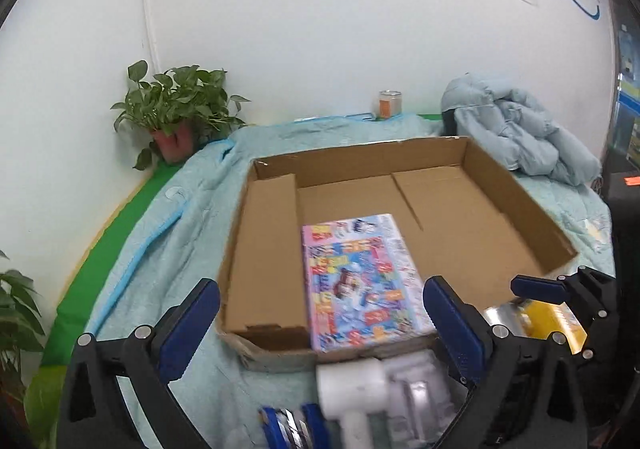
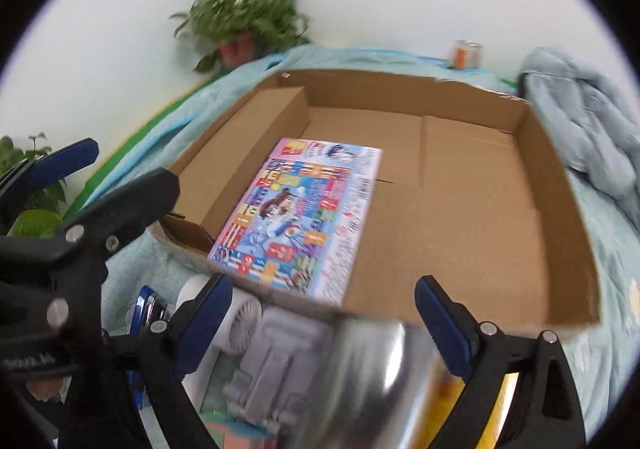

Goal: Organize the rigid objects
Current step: 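Move both tools to the silver metal can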

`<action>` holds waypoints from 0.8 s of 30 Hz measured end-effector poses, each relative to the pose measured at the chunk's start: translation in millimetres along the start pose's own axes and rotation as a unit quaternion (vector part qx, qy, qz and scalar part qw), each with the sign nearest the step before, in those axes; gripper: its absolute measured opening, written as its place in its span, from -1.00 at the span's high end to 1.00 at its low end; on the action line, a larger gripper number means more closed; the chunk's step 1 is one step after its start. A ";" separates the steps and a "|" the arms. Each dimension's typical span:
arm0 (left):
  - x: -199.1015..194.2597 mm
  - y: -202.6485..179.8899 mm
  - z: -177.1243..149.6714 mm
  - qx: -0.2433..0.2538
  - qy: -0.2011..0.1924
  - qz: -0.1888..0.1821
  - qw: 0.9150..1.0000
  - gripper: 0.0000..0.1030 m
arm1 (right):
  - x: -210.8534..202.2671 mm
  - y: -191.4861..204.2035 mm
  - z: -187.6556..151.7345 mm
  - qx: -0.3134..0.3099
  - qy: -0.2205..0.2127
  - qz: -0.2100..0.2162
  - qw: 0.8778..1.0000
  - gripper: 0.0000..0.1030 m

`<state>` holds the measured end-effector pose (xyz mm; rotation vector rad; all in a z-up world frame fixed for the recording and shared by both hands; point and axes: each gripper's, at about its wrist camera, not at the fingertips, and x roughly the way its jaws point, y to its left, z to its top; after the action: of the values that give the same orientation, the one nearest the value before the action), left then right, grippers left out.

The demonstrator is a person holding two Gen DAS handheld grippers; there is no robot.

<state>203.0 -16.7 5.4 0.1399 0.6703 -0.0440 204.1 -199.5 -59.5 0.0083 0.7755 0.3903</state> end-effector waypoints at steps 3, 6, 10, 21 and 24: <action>-14.9 -11.9 -7.6 -0.008 0.009 -0.013 1.000 -0.99 | -18.9 -5.1 -6.0 0.004 -0.018 -0.017 1.000 -0.81; -28.9 -25.8 -14.5 -0.004 0.011 -0.022 1.000 -0.99 | -38.3 -8.6 -14.3 0.005 -0.028 -0.034 0.999 -0.81; -45.0 -42.5 -22.6 0.002 0.014 -0.028 1.000 -0.99 | -58.4 -14.7 -25.8 0.007 -0.033 -0.044 0.998 -0.81; -81.0 -70.5 -50.5 0.006 0.027 -0.025 0.999 -0.99 | -84.2 -31.4 -70.1 0.033 -0.018 -0.026 0.999 -0.81; -79.4 -76.1 -58.7 0.001 0.042 -0.043 0.998 -0.99 | -82.9 -38.3 -81.5 0.054 -0.002 -0.004 0.999 -0.81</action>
<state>98.2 -84.0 0.6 0.1149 0.7602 -0.1215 107.9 -274.7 -67.4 0.1069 0.7926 0.3406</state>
